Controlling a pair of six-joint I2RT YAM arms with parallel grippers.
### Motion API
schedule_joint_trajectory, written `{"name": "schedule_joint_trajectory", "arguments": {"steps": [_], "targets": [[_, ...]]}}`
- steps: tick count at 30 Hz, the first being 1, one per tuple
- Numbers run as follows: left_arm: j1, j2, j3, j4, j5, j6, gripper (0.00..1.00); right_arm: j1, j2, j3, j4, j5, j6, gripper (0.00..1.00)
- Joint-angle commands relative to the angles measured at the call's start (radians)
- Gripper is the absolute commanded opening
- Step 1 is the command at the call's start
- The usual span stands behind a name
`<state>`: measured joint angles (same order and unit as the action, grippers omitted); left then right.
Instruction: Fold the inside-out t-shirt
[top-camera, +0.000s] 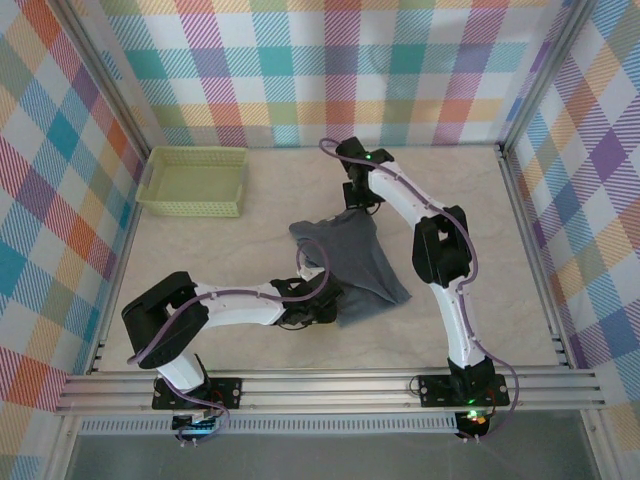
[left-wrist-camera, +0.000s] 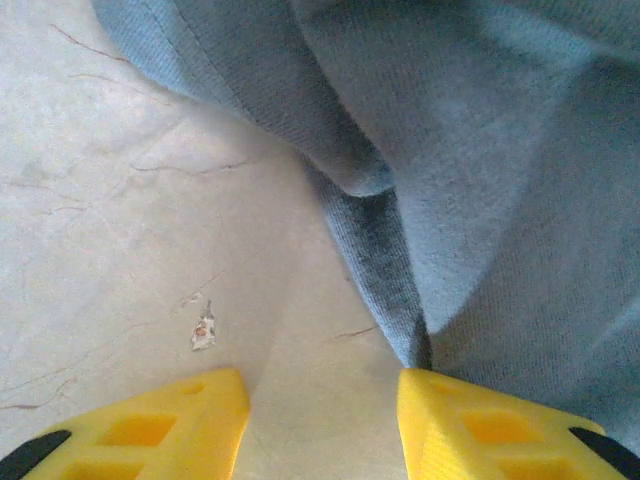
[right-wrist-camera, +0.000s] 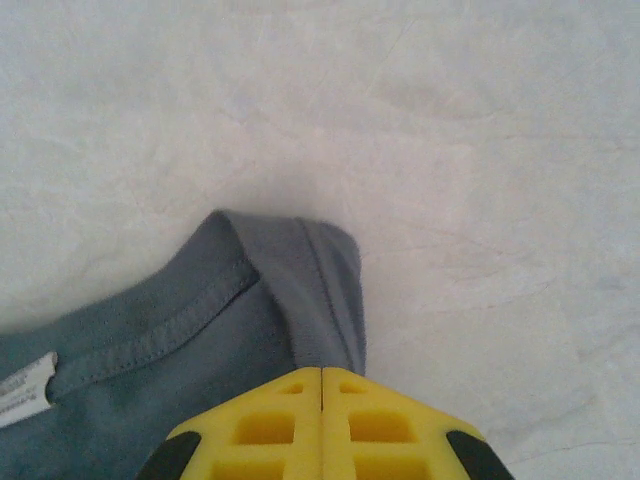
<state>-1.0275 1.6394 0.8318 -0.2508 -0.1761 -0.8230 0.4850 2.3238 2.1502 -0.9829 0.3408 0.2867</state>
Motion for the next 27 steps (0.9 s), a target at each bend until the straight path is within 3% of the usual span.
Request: {"name": "schedule_joint_trajectory", "arguments": {"steps": [1, 15, 19, 23, 27], "targets": [[-0.012, 0.018, -0.05, -0.124, -0.001, -0.007, 0.47, -0.027, 0.035, 0.054, -0.033, 0.034, 0.005, 0.05], [-0.033, 0.06, -0.025, -0.124, -0.001, -0.006, 0.46, -0.062, 0.124, 0.158, -0.023, 0.021, -0.037, 0.08], [-0.033, 0.041, -0.014, -0.141, -0.005, -0.006, 0.46, -0.069, 0.139, 0.19, -0.031, -0.009, -0.053, 0.19], [-0.02, -0.029, 0.004, -0.179, -0.016, 0.01, 0.48, -0.09, 0.108, 0.192, -0.051, -0.074, -0.052, 0.45], [0.082, -0.156, 0.01, -0.15, 0.049, 0.033, 0.53, -0.124, -0.006, 0.075, -0.025, -0.144, -0.033, 0.58]]}}
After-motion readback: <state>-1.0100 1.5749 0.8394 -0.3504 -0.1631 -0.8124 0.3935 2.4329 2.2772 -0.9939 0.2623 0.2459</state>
